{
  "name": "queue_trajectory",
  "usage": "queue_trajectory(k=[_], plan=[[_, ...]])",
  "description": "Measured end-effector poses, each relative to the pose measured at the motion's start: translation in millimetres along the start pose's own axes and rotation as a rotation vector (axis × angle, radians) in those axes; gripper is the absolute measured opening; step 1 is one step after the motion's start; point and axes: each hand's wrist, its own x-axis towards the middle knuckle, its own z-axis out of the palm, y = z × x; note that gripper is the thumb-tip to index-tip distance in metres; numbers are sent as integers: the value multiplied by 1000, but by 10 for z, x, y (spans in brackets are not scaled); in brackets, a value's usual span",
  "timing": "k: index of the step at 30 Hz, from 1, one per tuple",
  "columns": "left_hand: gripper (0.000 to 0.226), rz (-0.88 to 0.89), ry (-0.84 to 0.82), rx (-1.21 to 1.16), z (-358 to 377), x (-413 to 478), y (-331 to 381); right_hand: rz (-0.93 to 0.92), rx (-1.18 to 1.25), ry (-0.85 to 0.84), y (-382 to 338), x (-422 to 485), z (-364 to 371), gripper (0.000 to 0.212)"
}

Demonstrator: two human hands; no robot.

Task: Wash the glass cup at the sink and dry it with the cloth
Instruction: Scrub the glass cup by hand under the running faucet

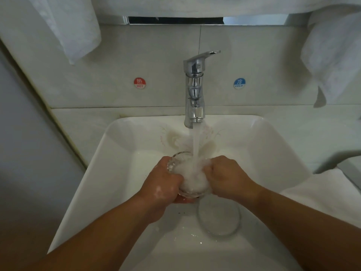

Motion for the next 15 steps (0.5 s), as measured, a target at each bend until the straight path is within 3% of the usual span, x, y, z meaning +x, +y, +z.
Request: queue_trajectory(k=[3,6,8,11,15], plan=[[40,-10,32,-37,-31,18,9,37,192,-17,18,17,25,41],[44,68,68,-42,-66,62,-6,100,527,-90,2,26,45,21],[52,142,86,19,-80,86,-30,123,720,-200,-29,16,33,24],[55,280,173,220,-95,109,-53,118,705,-305,-32,-12,22,23],[57,475,293,539,-152,99,-31,123,619,-302,-8,-2,50,23]])
